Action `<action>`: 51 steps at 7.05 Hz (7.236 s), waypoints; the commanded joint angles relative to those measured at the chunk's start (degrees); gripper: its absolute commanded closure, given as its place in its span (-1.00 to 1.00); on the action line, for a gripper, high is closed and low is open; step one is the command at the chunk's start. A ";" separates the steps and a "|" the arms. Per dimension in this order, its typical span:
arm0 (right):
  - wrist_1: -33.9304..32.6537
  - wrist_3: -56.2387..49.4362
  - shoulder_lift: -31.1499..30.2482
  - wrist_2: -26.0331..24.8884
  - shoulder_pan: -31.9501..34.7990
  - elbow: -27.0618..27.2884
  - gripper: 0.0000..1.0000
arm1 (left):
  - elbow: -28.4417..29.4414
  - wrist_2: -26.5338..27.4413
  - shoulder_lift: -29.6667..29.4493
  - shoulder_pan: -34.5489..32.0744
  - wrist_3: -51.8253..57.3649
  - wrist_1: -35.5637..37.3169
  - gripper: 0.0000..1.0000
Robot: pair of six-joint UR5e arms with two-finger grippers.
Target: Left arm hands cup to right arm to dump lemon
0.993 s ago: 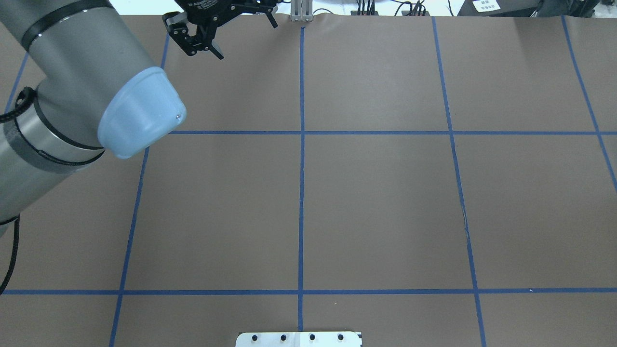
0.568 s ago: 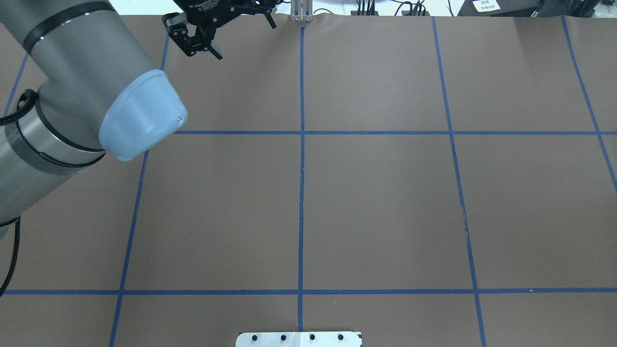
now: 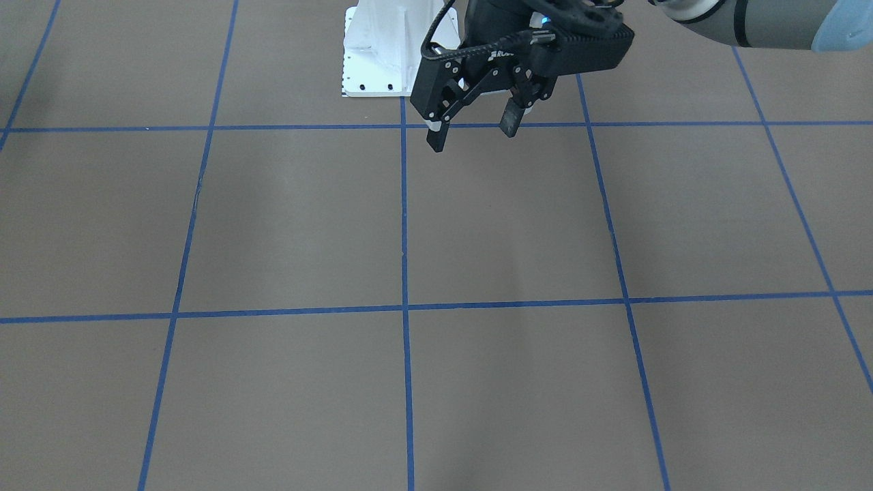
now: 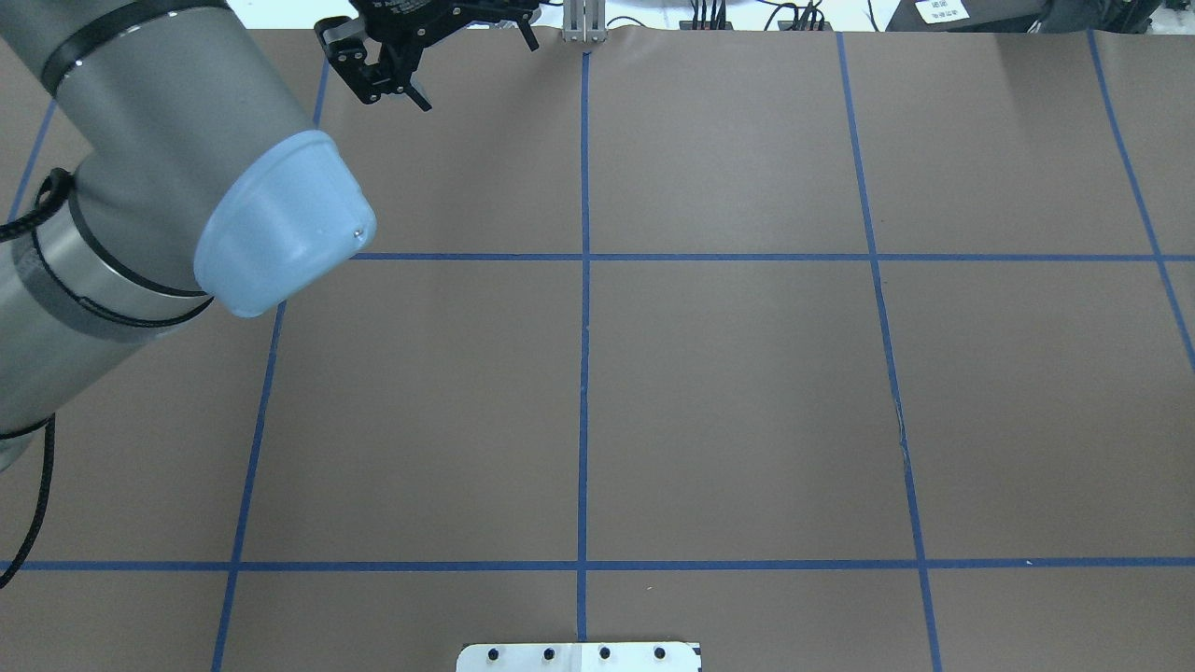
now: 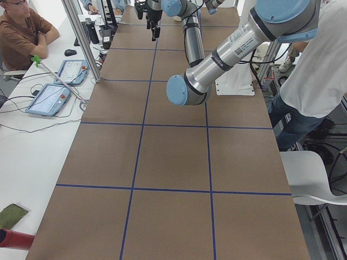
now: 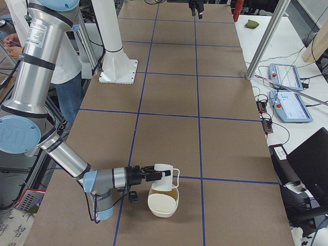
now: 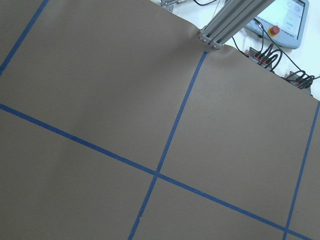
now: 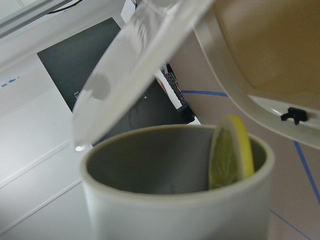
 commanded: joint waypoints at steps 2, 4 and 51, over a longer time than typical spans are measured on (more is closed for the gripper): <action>0.74 6.06 0.52 1.66 1.40 -1.12 0.95 | -0.02 0.32 -0.57 0.29 1.21 1.63 -1.00; 0.74 9.06 0.61 4.91 4.64 -1.12 0.95 | 0.06 0.76 -0.49 0.73 1.21 1.63 -1.00; -103.42 -114.85 45.87 -37.44 -46.50 44.14 0.09 | 19.93 -10.75 -6.55 6.79 -7.93 -4.08 -0.89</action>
